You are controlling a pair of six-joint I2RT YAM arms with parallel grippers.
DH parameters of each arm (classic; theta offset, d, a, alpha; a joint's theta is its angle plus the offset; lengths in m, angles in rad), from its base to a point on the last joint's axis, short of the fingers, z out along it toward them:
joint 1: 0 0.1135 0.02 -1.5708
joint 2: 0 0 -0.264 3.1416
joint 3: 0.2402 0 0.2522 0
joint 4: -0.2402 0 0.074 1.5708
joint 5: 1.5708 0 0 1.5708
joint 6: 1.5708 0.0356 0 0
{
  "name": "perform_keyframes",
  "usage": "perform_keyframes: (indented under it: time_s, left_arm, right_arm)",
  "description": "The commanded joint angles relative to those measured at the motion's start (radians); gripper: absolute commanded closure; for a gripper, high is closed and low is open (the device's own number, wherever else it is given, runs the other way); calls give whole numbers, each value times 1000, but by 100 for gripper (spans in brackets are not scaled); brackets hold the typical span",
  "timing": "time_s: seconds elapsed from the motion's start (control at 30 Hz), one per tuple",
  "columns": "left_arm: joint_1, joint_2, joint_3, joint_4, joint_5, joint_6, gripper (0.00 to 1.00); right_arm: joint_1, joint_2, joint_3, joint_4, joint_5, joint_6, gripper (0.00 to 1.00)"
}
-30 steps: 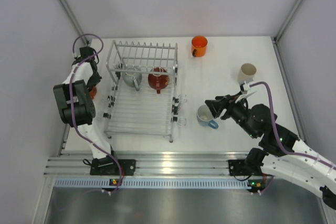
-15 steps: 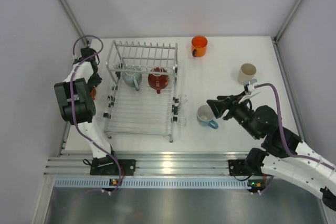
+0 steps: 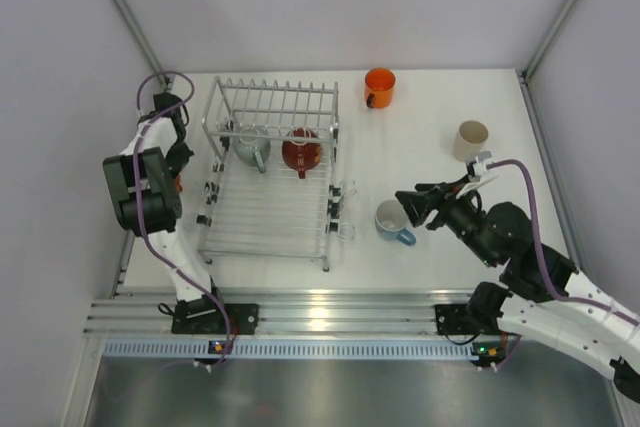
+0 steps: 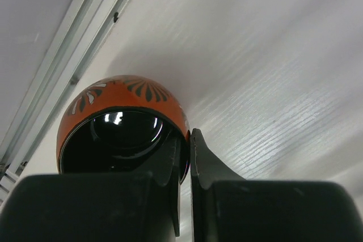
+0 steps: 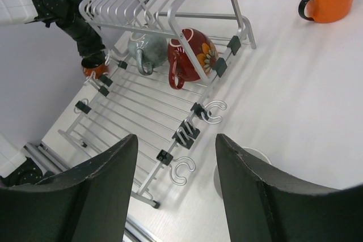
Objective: Load the cups into the dish rack
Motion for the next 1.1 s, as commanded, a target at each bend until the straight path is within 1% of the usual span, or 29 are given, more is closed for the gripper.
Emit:
perform_keyframes:
  time_s: [0.0, 0.2, 0.27, 0.33, 0.37, 0.4, 0.43, 0.5, 0.53, 0.7, 0.73, 0.83, 0.87, 0.9, 0.93, 0.97, 1.0, 1.07]
  left_arm:
    - [16, -127, 56, -26, -62, -26, 100]
    - [16, -247, 84, -27, -49, -17, 100]
    - [16, -310, 87, -27, -35, -16, 100]
    - [16, -359, 93, -26, 28, -20, 100]
    - [16, -418, 94, -26, 57, -29, 100]
    - [16, -445, 98, -24, 88, -48, 100]
    - [16, -474, 99, -23, 159, -61, 100]
    - [15, -549, 101, -15, 232, -106, 100]
    - [15, -571, 96, -8, 308, -121, 100]
    - [5, -719, 90, 37, 454, -177, 100]
    - [5, -744, 85, 52, 482, -178, 100]
    - [7, -822, 69, 133, 629, -213, 100]
    - [5, -836, 46, 169, 742, -268, 100]
    - [5, -850, 33, 252, 819, -307, 100]
    - [5, -865, 19, 300, 882, -349, 100]
    - [5, -874, -32, 360, 943, -461, 100]
    - [1, -884, -65, 541, 1071, -524, 100]
    - [-11, -914, -128, 687, 1135, -664, 100]
  right_arm:
    - [3, -5, 14, 6, 15, 11, 42]
    - [3, 25, 14, 23, -15, 31, 42]
    - [3, 38, 18, 17, -17, 30, 42]
    - [3, 41, 26, 4, -17, 22, 42]
    - [3, 45, 37, 0, -8, 16, 42]
    - [3, 47, 41, -9, -3, 14, 42]
    - [3, 45, 52, -12, -1, 13, 42]
    - [3, 45, 63, -9, -11, 13, 42]
    - [4, 48, 66, 0, -17, 14, 42]
    - [3, 68, 81, 36, -121, 24, 41]
    - [3, 77, 90, 37, -142, 21, 39]
    - [3, 162, 122, 59, -292, 13, 34]
    - [3, 182, 127, 94, -323, 17, 33]
    - [3, 199, 132, 118, -342, 28, 32]
    - [3, 235, 139, 150, -413, 50, 29]
    - [3, 252, 147, 175, -432, 63, 27]
    - [3, 272, 156, 221, -446, 79, 25]
    - [3, 337, 196, 243, -486, 109, 22]
